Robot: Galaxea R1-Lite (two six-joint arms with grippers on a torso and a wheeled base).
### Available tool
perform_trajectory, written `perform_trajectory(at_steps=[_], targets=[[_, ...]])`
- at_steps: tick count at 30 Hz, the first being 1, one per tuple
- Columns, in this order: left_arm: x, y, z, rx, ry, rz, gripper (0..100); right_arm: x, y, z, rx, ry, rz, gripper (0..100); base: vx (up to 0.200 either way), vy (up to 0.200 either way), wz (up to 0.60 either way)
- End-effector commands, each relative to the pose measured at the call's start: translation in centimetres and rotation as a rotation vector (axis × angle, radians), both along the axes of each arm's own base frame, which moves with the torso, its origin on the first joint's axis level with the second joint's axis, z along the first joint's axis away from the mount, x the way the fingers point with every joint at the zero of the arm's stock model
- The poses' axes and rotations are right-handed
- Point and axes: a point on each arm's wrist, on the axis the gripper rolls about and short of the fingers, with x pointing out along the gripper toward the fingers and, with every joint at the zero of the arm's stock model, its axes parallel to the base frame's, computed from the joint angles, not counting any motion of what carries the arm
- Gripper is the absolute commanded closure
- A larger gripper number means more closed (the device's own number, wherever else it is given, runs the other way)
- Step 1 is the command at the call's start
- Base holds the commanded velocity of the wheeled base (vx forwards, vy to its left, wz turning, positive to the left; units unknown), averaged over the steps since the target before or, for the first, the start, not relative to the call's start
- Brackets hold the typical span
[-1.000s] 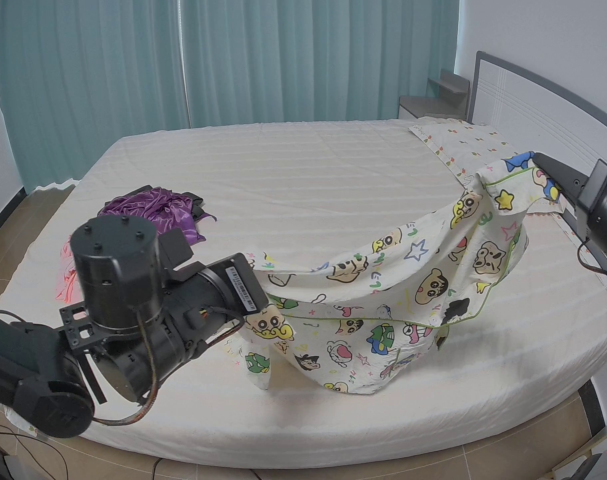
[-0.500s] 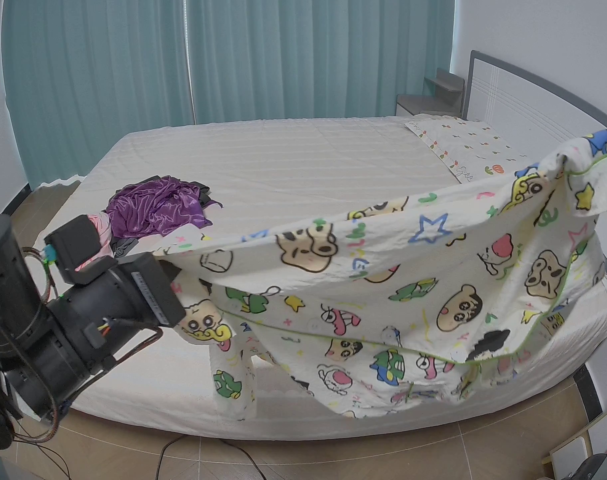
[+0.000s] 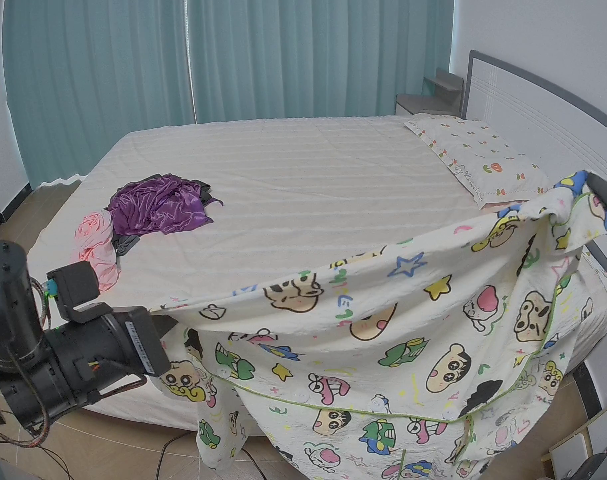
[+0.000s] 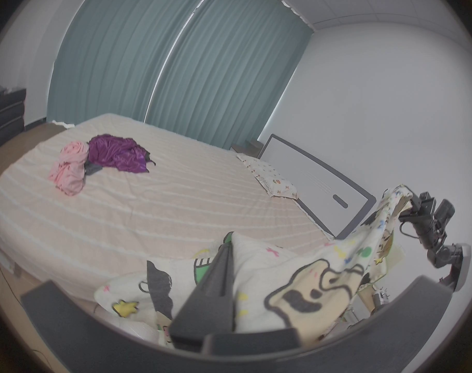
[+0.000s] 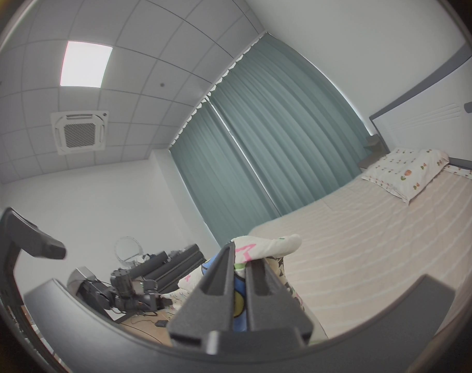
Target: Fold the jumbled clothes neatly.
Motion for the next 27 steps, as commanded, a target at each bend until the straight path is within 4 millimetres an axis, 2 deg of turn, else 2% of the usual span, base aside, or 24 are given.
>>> perform_trajectory(at_steps=[1, 5, 9, 19, 20, 21, 25, 27], targets=[[5.0, -1.9, -1.9, 0.012, 0.121, 0.025, 100, 5.2, 0.0, -3.2, -0.060, 0.158, -0.092, 100, 0.200, 0.000, 0.00], [7.5, -3.1, -2.8, 0.023, 0.164, 0.022, 100, 7.6, -0.7, -4.2, -0.069, 0.167, -0.152, 100, 0.200, 0.000, 0.00], [11.0, -4.5, -4.0, 0.038, 0.189, 0.056, 100, 10.2, -0.8, -5.5, -0.071, 0.191, -0.172, 100, 0.200, 0.000, 0.00], [18.2, -6.8, -5.4, 0.032, 0.167, 0.105, 100, 16.3, -0.9, -6.9, -0.060, 0.169, -0.226, 100, 0.200, 0.000, 0.00], [18.4, -6.9, -5.5, 0.032, 0.167, 0.107, 100, 16.4, -0.9, -7.0, -0.061, 0.171, -0.226, 100, 0.200, 0.000, 0.00], [19.8, -7.2, -5.9, 0.029, 0.165, 0.118, 100, 17.4, -0.9, -7.4, -0.062, 0.182, -0.232, 100, 0.200, 0.000, 0.00], [22.0, -7.6, -8.7, 0.063, 0.203, 0.130, 100, 19.5, -0.7, -9.3, -0.072, 0.232, -0.233, 100, 0.200, 0.000, 0.00], [23.4, -7.8, -11.0, 0.092, 0.238, 0.140, 100, 21.2, -0.6, -10.8, -0.076, 0.260, -0.235, 100, 0.000, 0.000, 0.00]])
